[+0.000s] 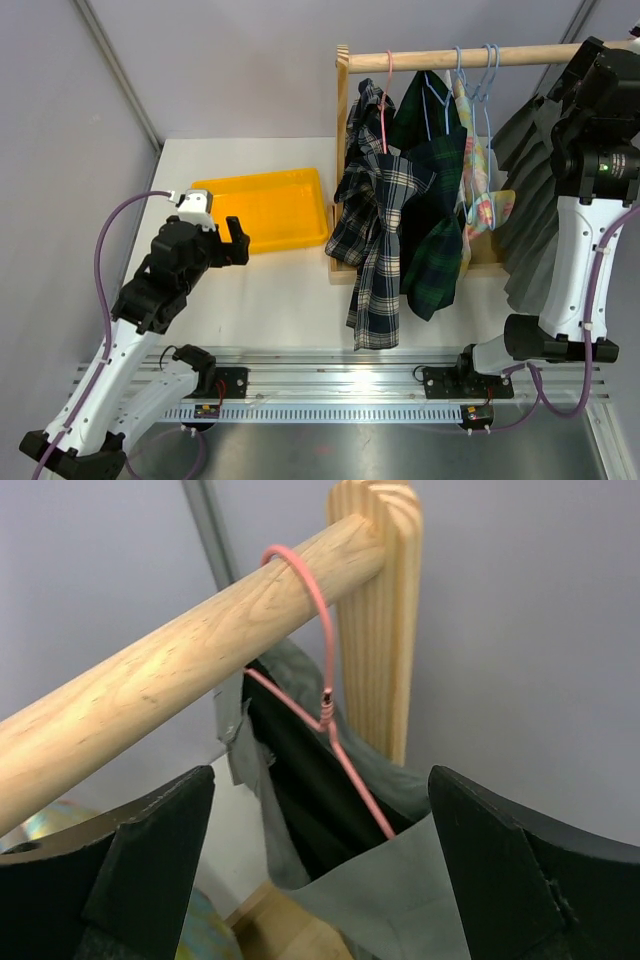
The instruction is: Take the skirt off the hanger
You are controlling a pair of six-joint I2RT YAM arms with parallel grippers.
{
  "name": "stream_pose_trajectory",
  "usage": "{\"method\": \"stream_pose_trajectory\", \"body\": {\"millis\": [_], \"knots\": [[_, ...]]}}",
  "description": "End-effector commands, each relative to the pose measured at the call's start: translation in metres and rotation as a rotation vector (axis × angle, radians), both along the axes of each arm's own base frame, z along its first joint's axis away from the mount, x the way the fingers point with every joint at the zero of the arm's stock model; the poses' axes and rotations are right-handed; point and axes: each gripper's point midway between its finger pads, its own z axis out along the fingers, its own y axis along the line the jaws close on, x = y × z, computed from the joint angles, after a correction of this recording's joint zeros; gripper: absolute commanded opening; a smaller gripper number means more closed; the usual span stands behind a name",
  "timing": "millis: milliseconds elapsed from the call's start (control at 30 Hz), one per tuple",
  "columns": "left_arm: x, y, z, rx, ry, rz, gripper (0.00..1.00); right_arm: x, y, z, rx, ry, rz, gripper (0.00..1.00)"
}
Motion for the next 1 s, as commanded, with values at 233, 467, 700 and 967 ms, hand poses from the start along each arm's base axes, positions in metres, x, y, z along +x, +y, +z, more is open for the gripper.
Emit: {"method": "stream_pose_trajectory", "body": {"millis": [233,467,700,967], "knots": [[0.006,0.004,0.015,-0.001,-0.058,0.022,0.99,0.001,-0.036,-0.030,0.029,0.045,-0.102,0.87],[0.007,0.004,0.014,0.002,-0.056,0.026,0.99,0.019,-0.033,-0.060,0.099,0.063,-0.037,0.76],[0.006,0.007,0.012,0.009,-0.046,0.038,0.99,0.034,-0.030,-0.071,0.117,0.074,-0.003,0.61],[0.005,0.007,0.010,0.009,-0.043,0.037,0.99,0.051,-0.033,-0.065,0.113,0.050,0.002,0.44]]}}
